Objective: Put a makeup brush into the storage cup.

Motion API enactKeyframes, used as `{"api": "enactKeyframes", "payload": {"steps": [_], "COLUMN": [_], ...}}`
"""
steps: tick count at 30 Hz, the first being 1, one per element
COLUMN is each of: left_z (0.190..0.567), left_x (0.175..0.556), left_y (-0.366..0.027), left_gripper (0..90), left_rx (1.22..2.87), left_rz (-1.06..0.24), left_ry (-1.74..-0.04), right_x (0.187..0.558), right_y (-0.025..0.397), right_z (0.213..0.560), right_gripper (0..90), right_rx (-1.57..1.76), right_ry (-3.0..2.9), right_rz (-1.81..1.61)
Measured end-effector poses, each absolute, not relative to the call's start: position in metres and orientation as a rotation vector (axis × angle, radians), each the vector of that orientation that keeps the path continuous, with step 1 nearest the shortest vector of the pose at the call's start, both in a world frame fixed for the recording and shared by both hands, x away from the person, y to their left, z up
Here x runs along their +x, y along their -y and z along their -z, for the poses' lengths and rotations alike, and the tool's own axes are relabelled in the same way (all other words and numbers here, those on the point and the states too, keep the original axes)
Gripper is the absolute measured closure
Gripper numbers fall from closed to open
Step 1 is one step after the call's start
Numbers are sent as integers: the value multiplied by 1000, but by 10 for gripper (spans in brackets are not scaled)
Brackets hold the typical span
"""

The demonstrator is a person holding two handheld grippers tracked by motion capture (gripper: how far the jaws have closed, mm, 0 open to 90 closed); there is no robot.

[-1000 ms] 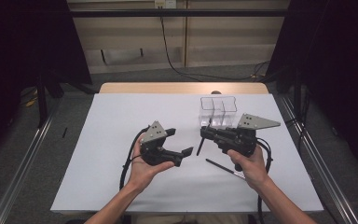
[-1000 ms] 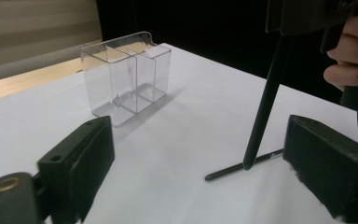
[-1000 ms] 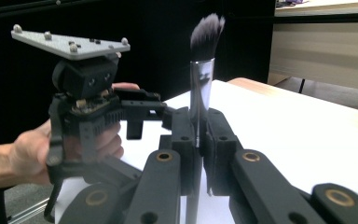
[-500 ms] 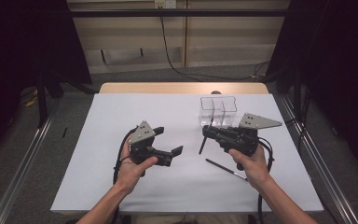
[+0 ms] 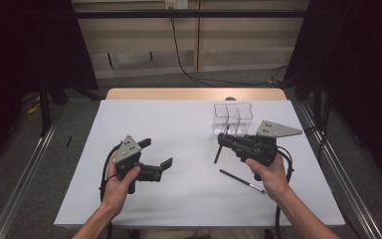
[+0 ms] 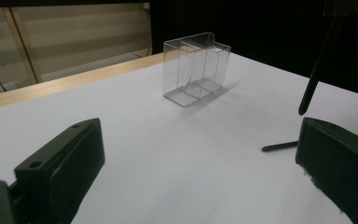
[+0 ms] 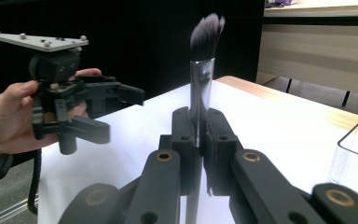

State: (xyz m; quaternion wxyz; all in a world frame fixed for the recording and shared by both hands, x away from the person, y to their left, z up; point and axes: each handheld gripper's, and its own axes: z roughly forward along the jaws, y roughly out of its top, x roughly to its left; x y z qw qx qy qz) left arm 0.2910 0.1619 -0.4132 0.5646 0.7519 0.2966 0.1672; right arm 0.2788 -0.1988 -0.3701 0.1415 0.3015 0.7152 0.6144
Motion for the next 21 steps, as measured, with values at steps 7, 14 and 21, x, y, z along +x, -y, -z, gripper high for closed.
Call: {"api": "enactKeyframes", "payload": {"steps": [7,14,21], "left_z": [420,426,428], "left_x": [283,278,272], "left_y": [-179,-198,-214], "left_gripper": [14,15,9], "left_rx": [1752,1718,1712], "left_rz": [-404,-422,-468], "left_ry": [-742,-783,-808], "right_x": [279,282,288], "right_y": [199,208,222], "right_z": [370,368,364], "right_gripper": [842,842,841], "right_rx": [872,892,916], "right_ry": [-2065,-2040,-2009], "right_rz": [-1768,-1753,-1723]}}
